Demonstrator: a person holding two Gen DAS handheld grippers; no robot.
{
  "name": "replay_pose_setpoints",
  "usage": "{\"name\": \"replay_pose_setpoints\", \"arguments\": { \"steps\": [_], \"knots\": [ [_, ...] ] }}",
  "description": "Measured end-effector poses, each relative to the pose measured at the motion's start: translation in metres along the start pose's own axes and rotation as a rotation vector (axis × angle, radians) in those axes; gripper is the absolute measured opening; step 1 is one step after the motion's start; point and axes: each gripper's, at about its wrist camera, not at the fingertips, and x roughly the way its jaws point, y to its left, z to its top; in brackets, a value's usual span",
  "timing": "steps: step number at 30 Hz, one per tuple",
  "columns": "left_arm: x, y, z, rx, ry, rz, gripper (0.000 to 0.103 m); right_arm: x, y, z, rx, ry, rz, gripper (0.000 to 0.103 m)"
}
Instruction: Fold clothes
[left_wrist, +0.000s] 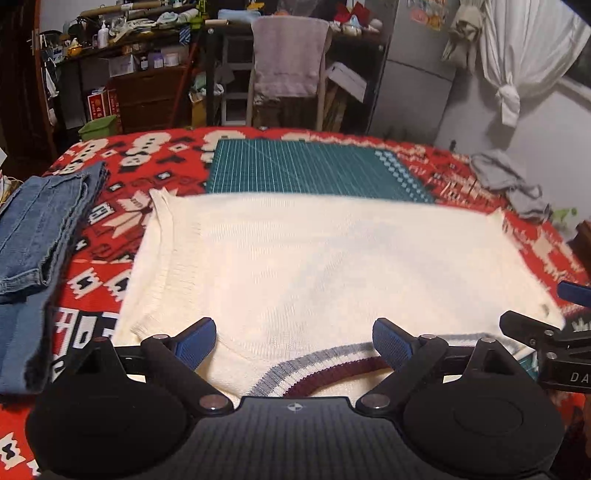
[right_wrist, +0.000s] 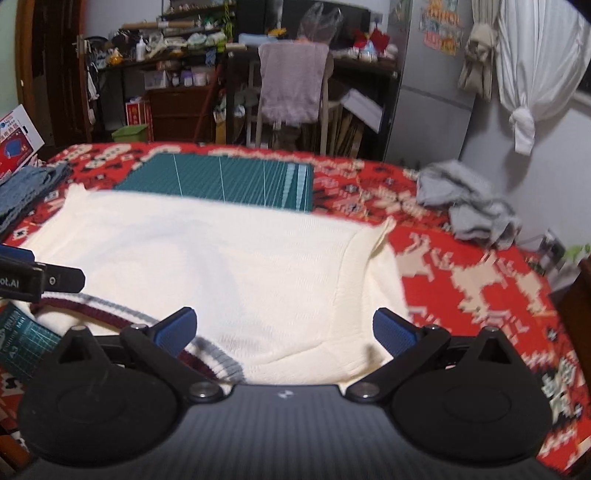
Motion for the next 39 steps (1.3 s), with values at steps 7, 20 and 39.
{"name": "replay_pose_setpoints", "arguments": {
  "steps": [7,20,39],
  "knots": [
    [0.013,-0.01,-0.008,0.068,0.02,0.033,0.103,0.022,-0.006,-0.014,0.07,0.057,0.007,0.103],
    [0.018,-0.019,-0.007,0.073,0.032,0.096,0.103,0.025,-0.006,-0.007,0.099,0.103,-0.013,0.103],
    [0.023,-0.021,0.004,0.101,0.108,0.092,0.103,0.023,-0.007,-0.006,0.084,0.091,0.004,0.103]
  ]
}}
